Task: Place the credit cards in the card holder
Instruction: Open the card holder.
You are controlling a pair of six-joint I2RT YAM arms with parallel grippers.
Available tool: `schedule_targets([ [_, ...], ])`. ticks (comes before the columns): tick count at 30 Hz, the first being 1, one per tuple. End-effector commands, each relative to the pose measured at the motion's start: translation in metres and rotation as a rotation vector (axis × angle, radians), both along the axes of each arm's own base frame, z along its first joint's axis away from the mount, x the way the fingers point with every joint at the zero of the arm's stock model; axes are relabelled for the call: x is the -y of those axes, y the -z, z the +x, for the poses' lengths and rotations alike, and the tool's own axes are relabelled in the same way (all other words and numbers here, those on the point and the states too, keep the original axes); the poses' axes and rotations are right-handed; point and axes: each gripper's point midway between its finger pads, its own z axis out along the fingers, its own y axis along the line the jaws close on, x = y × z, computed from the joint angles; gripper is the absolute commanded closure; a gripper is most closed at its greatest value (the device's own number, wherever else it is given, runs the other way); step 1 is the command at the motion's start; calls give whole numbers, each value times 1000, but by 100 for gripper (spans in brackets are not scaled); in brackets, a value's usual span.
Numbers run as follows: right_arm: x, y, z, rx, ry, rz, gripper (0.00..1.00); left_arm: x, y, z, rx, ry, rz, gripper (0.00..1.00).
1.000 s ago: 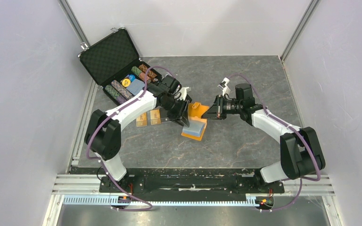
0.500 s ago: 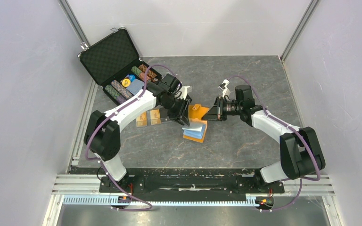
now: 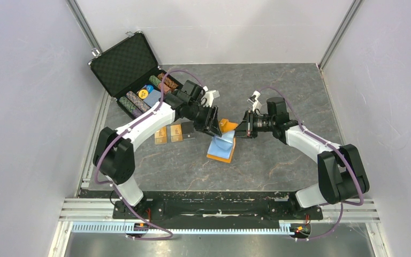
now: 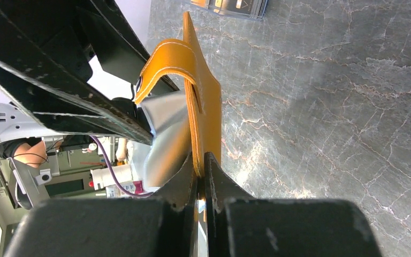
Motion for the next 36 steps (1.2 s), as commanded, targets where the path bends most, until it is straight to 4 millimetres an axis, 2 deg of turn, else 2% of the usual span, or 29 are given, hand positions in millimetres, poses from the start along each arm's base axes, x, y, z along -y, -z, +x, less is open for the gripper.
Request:
schedule_targets([
  [1, -3, -10, -4, 38, -27, 25, 100, 21, -44, 7, 46, -16, -204, 47],
  [11, -5, -16, -3, 3, -21, 45, 100, 13, -40, 18, 9, -108, -298, 35],
  [19, -9, -30, 1, -10, -20, 76, 100, 3, -17, 19, 15, -115, -223, 37],
  [25, -10, -34, 1, -11, -26, 85, 100, -8, -3, 31, 74, -150, -119, 38],
  [31, -10, -42, -1, 15, -41, 103, 100, -3, 7, 42, 81, -141, -102, 35],
  [36, -11, -50, -1, 35, -46, 121, 100, 10, -2, 41, 93, -78, -228, 29],
])
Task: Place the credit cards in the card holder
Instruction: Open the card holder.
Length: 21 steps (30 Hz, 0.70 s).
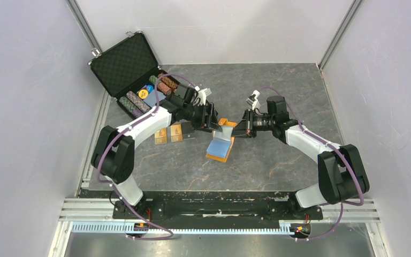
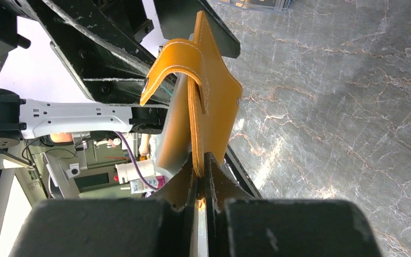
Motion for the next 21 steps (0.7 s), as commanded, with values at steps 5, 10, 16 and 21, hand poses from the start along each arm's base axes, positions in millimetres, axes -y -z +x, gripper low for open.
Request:
schedule_targets([
  [5, -9, -53, 5, 139, -40, 114, 100, 20, -28, 0, 93, 117, -281, 29],
  [10, -11, -63, 4, 149, -41, 161, 100, 18, -48, -1, 125, 128, -428, 35],
  [16, -11, -57, 2, 132, -37, 166, 100, 18, -67, 2, 122, 117, -524, 72],
  [21, -10, -47, -3, 105, -48, 160, 99, 18, -81, 5, 136, 108, -559, 77],
])
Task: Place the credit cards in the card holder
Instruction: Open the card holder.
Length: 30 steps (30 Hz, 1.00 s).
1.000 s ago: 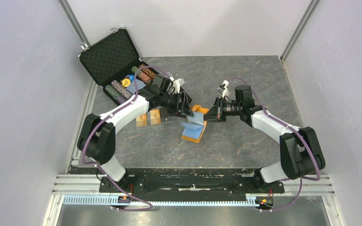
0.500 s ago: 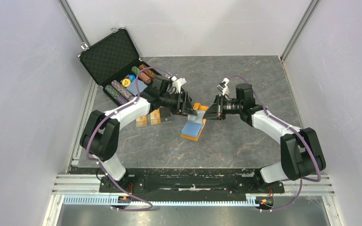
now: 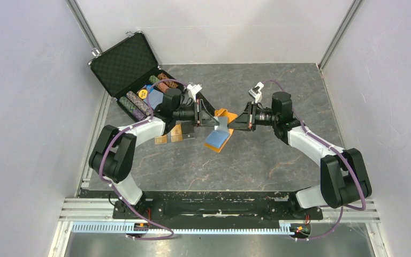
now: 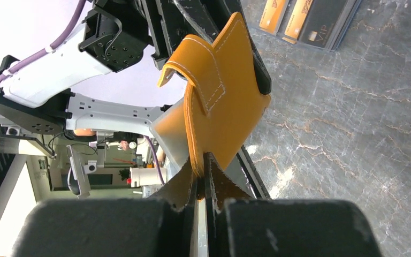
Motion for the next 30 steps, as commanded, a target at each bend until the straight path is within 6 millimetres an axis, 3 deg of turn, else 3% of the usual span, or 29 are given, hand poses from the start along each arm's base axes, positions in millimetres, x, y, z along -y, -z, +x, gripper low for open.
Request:
schedule_targets([
  [1, -3, 1, -13, 9, -50, 16, 98, 9, -55, -6, 92, 49, -135, 78],
  [5, -2, 5, -11, 23, -46, -9, 96, 5, -65, -4, 104, 43, -138, 86],
  [11, 0, 12, -12, 30, -54, -45, 100, -6, -60, 2, 138, 2, -8, 87],
  [17, 0, 18, -16, 18, -76, -50, 100, -8, -63, 5, 155, -4, 23, 74],
  [30, -1, 24, -16, -29, -87, -70, 100, -4, -61, 9, 157, 43, 41, 67],
])
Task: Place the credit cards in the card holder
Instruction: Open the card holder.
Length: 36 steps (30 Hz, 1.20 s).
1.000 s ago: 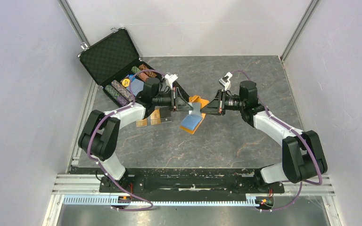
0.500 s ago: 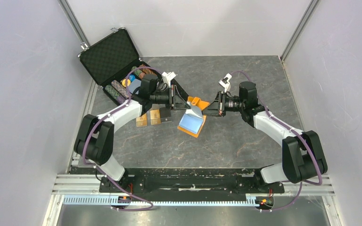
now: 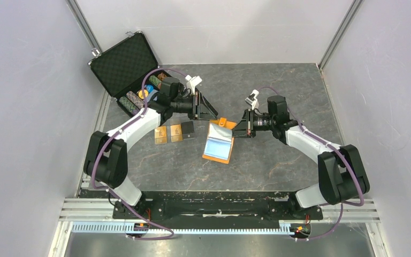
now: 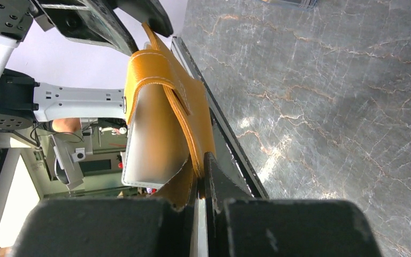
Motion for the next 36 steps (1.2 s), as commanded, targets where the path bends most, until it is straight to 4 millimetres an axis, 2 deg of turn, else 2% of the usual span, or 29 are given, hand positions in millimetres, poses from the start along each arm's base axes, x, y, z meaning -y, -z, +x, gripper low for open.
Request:
schedule_targets([
  [1, -4, -9, -1, 19, -35, 11, 100, 9, -26, 4, 97, 52, -69, 69],
  [5, -4, -10, 0, 23, -29, 10, 100, 10, -24, 2, 92, 71, -89, 80],
  [10, -4, -6, 1, -21, -15, 6, 100, 9, -9, 3, 40, 55, -70, 79],
  [12, -4, -2, 0, -62, -8, 6, 100, 5, 1, 10, 2, 12, -45, 66],
  [17, -3, 7, -2, -146, 13, -6, 100, -14, 14, 29, -75, -98, -10, 44],
  [20, -3, 13, -2, -181, 17, -12, 100, -30, 18, 38, -93, -154, -1, 34],
  [22, -2, 15, -1, -198, 18, -11, 100, -37, 23, 38, -112, -163, 0, 32],
  [30, -2, 9, 7, -216, 27, 6, 100, -42, 36, 3, -95, -67, -55, 25],
  [36, -4, -3, 10, -204, 25, 34, 100, -37, 33, -21, -59, 4, -149, 20],
])
